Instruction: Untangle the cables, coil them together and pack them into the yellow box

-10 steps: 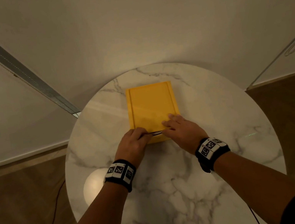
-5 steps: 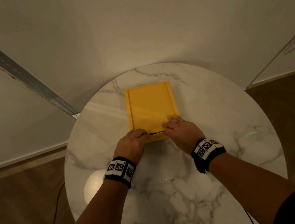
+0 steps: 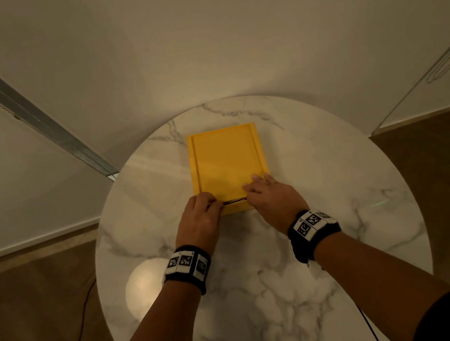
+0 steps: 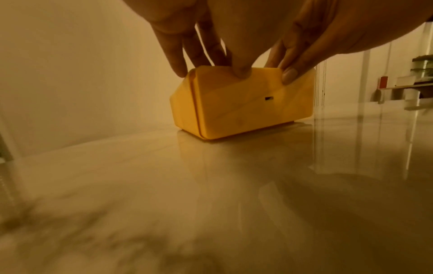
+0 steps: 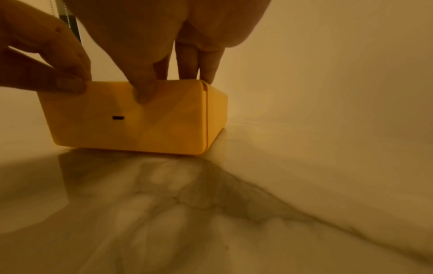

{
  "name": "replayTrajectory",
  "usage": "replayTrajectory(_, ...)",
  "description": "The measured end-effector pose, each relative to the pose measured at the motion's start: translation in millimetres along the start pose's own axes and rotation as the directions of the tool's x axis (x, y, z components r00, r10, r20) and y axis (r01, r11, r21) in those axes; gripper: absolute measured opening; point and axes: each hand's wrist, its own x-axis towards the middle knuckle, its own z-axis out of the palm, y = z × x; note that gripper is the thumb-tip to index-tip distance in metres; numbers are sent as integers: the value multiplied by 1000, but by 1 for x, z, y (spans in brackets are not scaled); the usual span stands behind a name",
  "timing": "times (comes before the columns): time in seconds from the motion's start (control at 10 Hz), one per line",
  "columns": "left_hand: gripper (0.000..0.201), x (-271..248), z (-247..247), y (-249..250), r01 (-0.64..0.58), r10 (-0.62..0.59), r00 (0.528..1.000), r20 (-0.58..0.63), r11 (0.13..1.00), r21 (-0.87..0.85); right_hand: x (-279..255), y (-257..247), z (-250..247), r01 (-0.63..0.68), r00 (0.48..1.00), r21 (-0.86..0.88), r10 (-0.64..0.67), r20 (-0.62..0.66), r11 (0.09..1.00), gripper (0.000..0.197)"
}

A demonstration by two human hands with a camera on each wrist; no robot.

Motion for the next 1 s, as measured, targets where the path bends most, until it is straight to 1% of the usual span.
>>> replayTrajectory(0.1,20,1,-3,-3,7,-7,999,49,1000,-2,0,-3,-2,-28,1000,2,28,0,1000,37)
replayTrajectory(0.2,25,2,-6,-8,-15,14,995,94,1000,4,2,-5,1,-59,998,-7,60,27,998,39)
replayTrajectory(0.3,25,8,-9,-13,-21,24,996,89,999,-26,2,-5,4,-46,998,-36,47,42,998,27)
replayTrajectory(0.5,24,12,-12,-15,-77,76,988,134,997,6,1,-7,4,-42,998,-91,47,51,995,38)
replayTrajectory(0.6,25,12,-13,-13,-85,79,986,146,996,34,0,-6,7,-40,999,-85,42,26,996,35)
replayTrajectory(0.7,26,14,-14,-12,-95,84,984,157,993,68,3,-6,3,-61,997,-95,66,43,994,24)
replayTrajectory(0.8,33,12,-16,-6,-66,50,983,174,994,91,3,-11,-6,-97,986,-78,106,129,992,37)
replayTrajectory(0.9,46,0,-22,2,18,-35,984,173,995,101,-1,-24,-28,-152,960,-157,184,212,976,44)
replayTrajectory(1.0,64,-46,-28,10,73,-93,980,178,991,116,-42,-37,-47,-249,934,-169,283,217,954,62)
